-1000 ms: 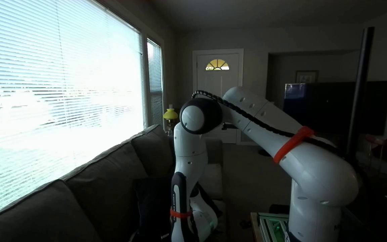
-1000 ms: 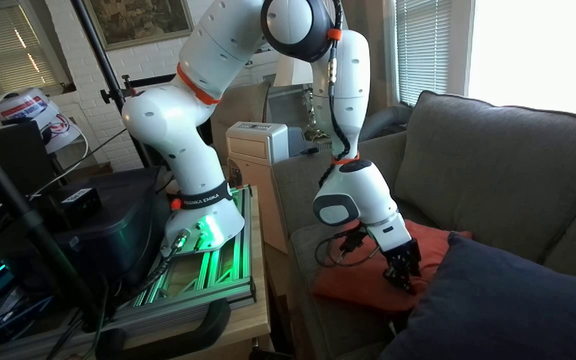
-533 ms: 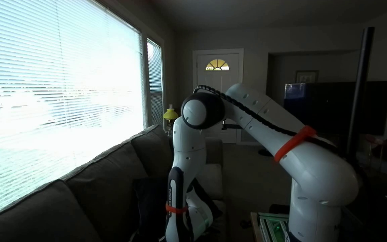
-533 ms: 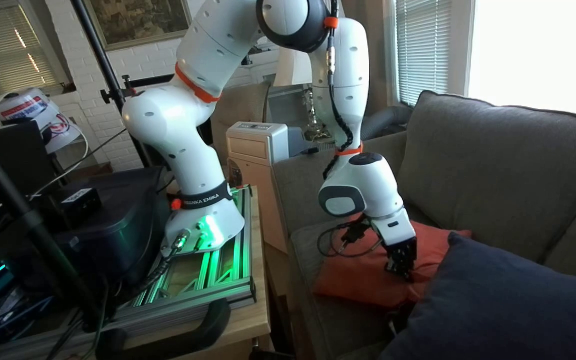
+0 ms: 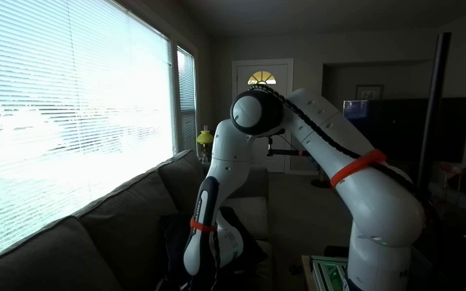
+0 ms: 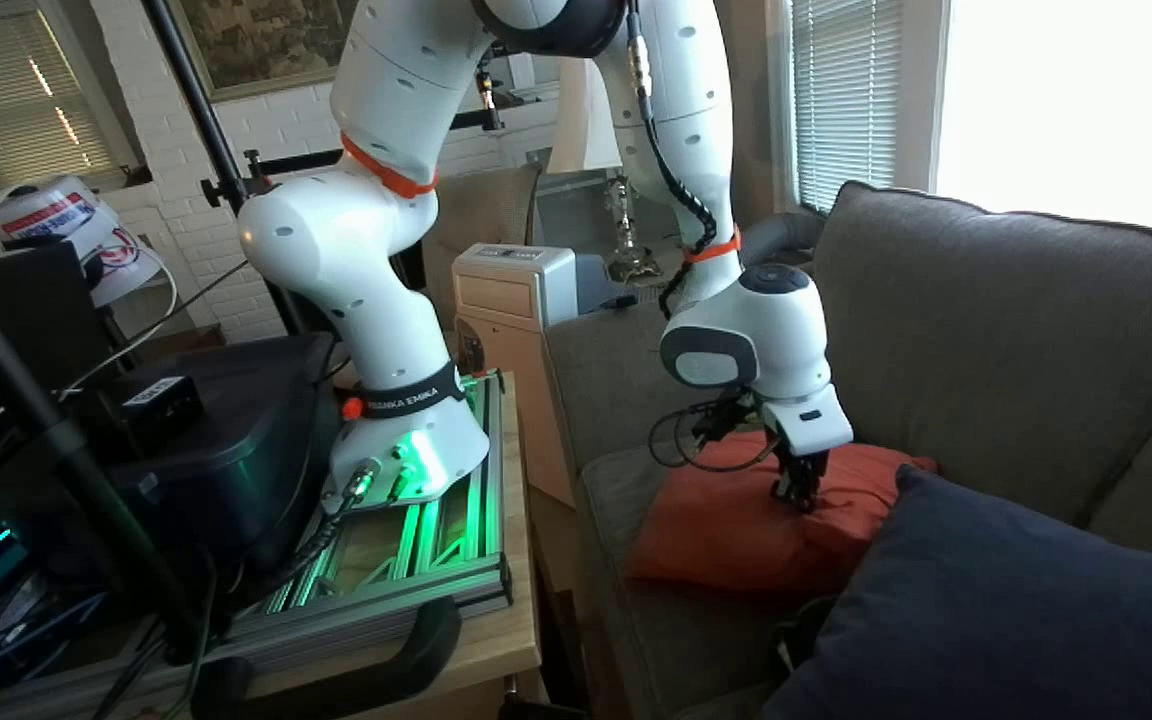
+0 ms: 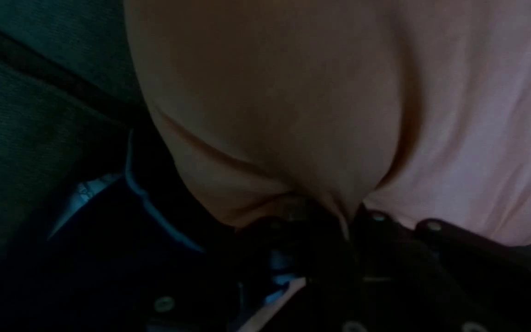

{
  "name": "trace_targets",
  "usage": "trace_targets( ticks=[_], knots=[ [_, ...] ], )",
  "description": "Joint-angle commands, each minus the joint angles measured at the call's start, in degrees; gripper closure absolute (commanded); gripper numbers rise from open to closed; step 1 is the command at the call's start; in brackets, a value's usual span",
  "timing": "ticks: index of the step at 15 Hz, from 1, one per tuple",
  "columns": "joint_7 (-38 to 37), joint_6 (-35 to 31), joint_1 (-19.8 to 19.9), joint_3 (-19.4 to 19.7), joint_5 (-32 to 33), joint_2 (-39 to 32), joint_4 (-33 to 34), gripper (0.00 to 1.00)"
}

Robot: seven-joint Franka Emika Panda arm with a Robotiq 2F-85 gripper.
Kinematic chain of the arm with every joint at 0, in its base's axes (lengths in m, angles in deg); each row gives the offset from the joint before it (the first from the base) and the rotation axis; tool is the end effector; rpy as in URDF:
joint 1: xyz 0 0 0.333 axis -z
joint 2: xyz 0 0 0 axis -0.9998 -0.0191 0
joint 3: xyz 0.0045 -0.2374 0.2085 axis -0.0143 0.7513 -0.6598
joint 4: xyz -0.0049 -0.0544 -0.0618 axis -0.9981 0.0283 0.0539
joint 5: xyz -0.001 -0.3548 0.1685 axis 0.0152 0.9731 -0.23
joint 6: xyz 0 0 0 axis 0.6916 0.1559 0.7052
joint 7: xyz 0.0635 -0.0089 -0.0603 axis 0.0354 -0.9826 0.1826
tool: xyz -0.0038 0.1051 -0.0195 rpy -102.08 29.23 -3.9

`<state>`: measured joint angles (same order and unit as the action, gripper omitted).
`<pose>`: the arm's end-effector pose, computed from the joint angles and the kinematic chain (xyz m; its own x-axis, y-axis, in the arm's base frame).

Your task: Move the dark blue pillow to the right then move the orange pillow to the left.

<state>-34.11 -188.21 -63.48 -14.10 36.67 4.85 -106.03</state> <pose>0.4548 -0.1335 0.0293 0.6227 -0.7814 0.0399 -0.7696 -0.6209 -0.1489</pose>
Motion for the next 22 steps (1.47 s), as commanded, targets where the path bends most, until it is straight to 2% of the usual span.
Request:
trace_targets(
  ticks=[1, 4, 6, 10, 16, 22],
  knots=[
    [5.0, 7.0, 4.6, -5.9, -0.4, 3.3, -0.2, 0.98],
    [10.2, 11.5, 7.0, -9.9, -1.0, 5.0, 0.4, 0.98],
    [13.2, 12.9, 7.2, -11.4, -1.8, 5.9, 1.0, 0.98],
    [19.8, 16.8, 7.1, -13.3, -2.2, 7.9, 2.5, 0.98],
    [35.9, 19.0, 8.4, -17.1, -1.2, 9.7, 4.4, 0.98],
    [47.3, 24.3, 9.2, -20.1, -1.5, 10.6, 7.5, 0.98]
  ],
)
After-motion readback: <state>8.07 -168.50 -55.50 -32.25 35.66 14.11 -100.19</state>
